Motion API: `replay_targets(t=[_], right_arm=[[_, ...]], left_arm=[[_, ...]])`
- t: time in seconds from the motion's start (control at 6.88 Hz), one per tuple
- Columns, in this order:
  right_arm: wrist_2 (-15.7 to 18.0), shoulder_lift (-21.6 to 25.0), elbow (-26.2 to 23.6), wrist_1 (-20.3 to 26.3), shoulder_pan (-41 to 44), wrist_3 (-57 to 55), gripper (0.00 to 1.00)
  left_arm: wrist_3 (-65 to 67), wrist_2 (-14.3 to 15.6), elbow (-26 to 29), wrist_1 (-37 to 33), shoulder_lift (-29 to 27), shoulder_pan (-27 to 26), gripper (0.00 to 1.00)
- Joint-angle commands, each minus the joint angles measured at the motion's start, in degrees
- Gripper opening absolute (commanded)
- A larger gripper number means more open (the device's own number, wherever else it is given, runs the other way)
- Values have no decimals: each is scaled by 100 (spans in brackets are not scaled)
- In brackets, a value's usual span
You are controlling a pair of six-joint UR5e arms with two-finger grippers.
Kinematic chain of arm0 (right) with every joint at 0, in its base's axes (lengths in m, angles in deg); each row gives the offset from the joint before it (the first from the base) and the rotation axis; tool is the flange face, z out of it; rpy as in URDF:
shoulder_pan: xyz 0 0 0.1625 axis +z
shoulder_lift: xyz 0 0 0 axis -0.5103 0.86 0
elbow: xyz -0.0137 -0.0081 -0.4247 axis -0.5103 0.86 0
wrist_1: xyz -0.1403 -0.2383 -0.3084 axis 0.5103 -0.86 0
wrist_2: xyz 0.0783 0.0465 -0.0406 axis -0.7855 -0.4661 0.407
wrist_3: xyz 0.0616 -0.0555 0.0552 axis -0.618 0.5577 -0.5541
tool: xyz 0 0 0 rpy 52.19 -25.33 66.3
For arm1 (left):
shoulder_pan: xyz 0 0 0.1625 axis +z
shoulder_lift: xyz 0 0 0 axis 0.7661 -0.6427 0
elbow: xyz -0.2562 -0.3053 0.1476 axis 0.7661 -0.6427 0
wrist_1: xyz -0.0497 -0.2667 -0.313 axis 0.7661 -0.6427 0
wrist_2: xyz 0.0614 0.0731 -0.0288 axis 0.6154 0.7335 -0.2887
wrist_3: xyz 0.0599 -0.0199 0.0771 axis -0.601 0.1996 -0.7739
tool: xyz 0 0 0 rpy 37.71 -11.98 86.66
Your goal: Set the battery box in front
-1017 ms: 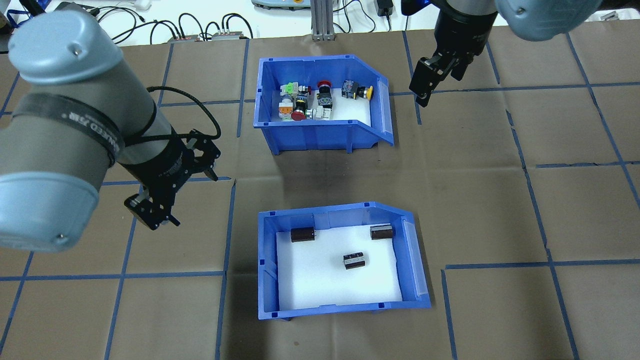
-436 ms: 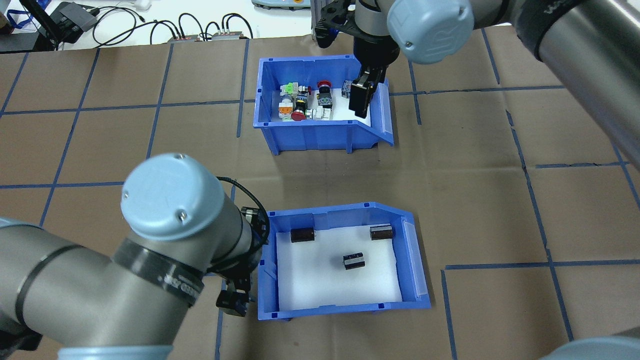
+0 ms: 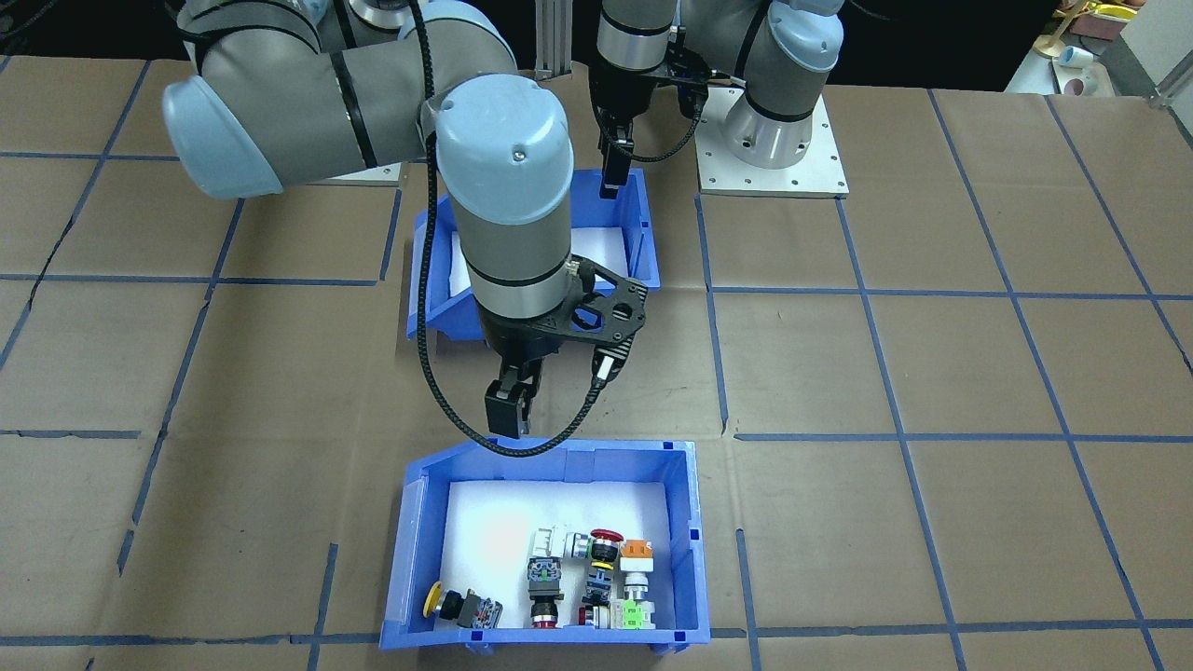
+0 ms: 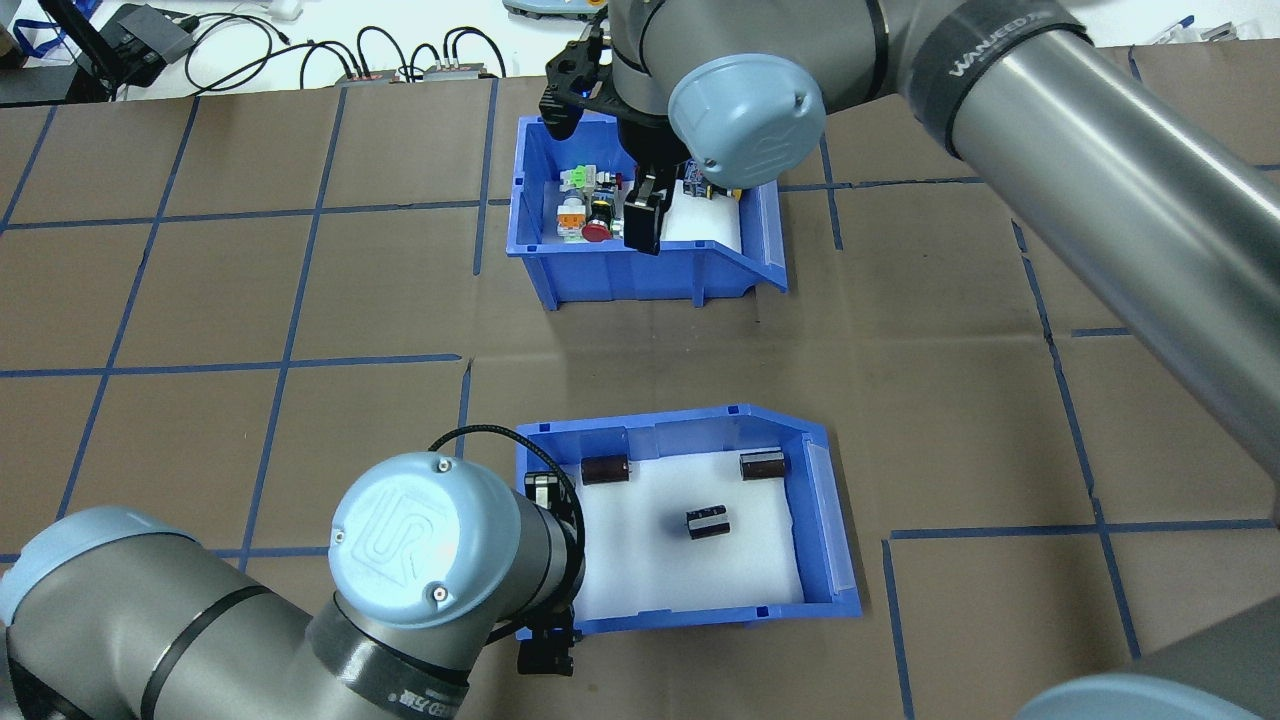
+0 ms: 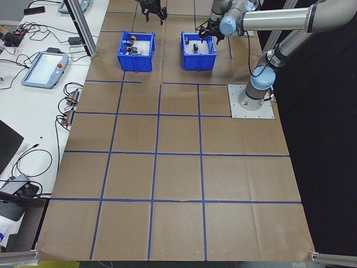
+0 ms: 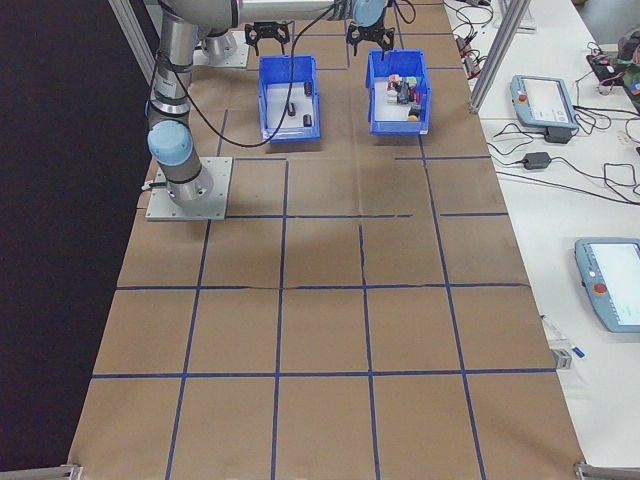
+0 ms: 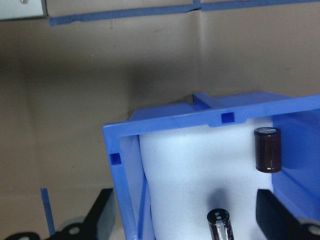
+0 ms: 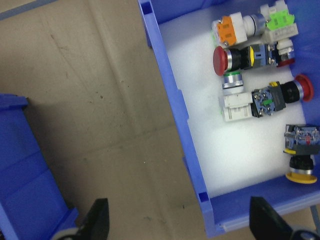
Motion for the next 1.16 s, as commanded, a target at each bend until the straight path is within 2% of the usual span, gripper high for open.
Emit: replay_targets(t=[0.0, 0.15, 0.29, 0.58, 1.02], right_arm=[[-4, -231, -1, -387, 227, 22, 100], [22, -371, 8, -509, 349, 231, 100], [48, -529, -18, -658, 403, 433, 100], [48, -732, -106, -669, 412, 855, 100], [40, -935, -238, -678, 394, 928, 100]], left_arm=[[567, -262, -301, 582, -38, -127, 98], [611, -620, -310, 567, -64, -153, 98], [612, -650, -310, 558, -99, -162, 98], [603, -659, -310, 698, -362, -171, 98], [620, -659, -310, 1040, -915, -538, 98]])
